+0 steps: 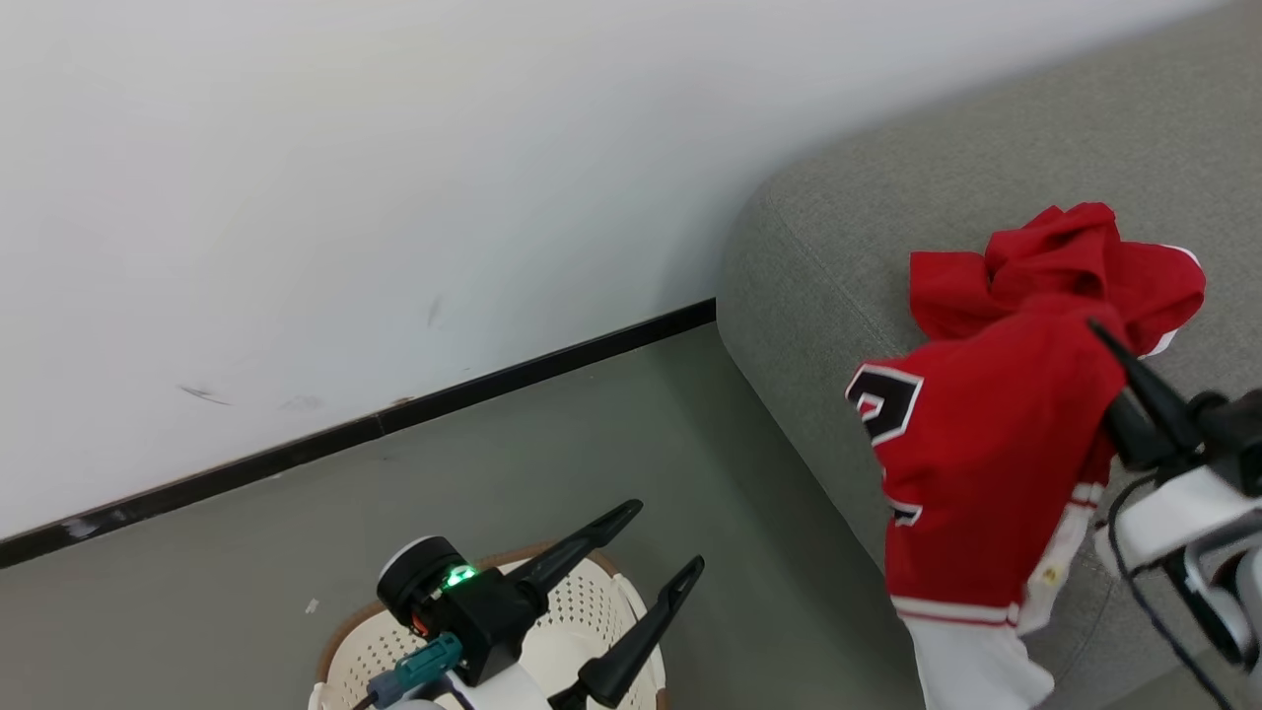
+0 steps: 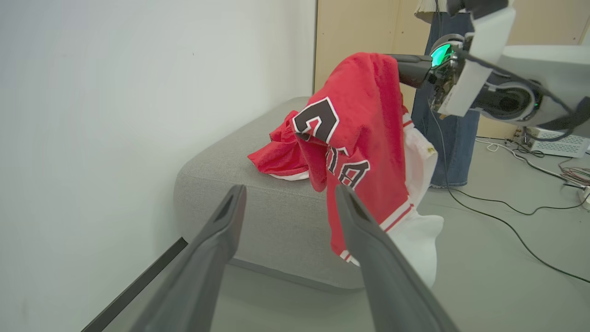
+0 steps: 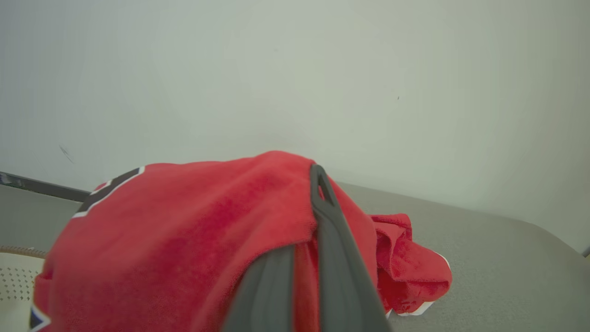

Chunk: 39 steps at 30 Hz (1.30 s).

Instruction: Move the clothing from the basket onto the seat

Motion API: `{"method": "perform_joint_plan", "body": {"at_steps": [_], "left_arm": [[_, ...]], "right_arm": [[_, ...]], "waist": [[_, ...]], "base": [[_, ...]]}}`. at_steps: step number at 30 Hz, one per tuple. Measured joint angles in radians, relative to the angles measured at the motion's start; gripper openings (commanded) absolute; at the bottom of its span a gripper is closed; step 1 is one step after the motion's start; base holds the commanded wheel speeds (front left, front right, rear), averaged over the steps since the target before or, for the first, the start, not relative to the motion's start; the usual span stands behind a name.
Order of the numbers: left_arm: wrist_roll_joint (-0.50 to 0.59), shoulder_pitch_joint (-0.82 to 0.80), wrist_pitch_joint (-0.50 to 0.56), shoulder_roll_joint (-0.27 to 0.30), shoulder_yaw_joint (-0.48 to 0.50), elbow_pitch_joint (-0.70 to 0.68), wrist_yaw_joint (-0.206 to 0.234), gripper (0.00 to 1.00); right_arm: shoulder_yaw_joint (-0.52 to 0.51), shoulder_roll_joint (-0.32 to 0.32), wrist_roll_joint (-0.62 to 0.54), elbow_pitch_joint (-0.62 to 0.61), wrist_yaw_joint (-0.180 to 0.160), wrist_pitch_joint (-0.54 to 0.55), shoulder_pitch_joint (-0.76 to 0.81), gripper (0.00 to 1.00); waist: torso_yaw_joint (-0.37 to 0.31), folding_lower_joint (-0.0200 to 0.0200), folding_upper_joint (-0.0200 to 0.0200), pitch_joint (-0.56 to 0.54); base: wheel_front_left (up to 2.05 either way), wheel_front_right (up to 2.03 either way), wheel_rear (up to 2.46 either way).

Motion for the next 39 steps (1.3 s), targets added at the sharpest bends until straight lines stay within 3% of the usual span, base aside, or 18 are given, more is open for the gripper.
{"method": "perform_joint_plan", "body": {"at_steps": [11, 19, 33, 39], "left_arm": [[0.018, -0.032, 0.001, 0.030, 0.048, -0.046, 0.035, 1.00], [0.037, -0.071, 0.016, 0.032, 0.049, -0.099, 0.044, 1.00], [0.082, -0.144, 0.051, 0.034, 0.035, -0.159, 0.043, 1.00], [0.082, -0.169, 0.062, 0.031, 0.022, -0.175, 0.042, 1.00]], "right_arm": [[-0.027, -0.099, 0.064, 0.121, 0.000, 0.082, -0.321, 0.00], [-0.125, -0.185, 0.097, 0.194, 0.000, 0.142, -0.509, 0.00], [-0.215, -0.397, 0.086, 0.379, 0.000, 0.177, -0.579, 0.00], [-0.267, -0.388, 0.086, 0.436, 0.000, 0.161, -0.572, 0.00]], "waist": [[0.015, 0.0000, 0.0000, 0.069], [0.039, 0.0001, 0.0000, 0.129], [0.098, 0.0000, 0.0000, 0.228], [0.120, 0.0000, 0.0000, 0.268]], "base": [[0.00, 0.00, 0.00], [0.00, 0.00, 0.00], [0.00, 0.00, 0.00], [0.00, 0.00, 0.00]]}}
